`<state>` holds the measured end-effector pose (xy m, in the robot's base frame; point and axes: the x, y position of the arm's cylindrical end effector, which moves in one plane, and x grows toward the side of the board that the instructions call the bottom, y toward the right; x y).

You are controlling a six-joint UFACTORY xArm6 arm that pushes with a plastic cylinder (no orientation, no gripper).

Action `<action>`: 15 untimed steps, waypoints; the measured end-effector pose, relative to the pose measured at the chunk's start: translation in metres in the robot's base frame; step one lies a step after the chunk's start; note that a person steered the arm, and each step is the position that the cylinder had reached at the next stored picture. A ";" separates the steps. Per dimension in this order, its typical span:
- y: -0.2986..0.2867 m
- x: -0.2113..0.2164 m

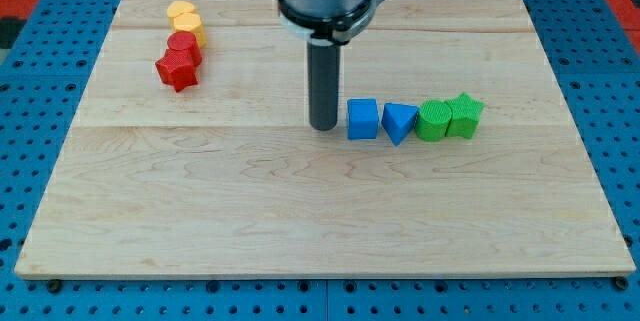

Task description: Slide green star along with group of blocks left a bit

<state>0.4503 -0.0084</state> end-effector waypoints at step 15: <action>0.235 0.077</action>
<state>0.5276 0.2262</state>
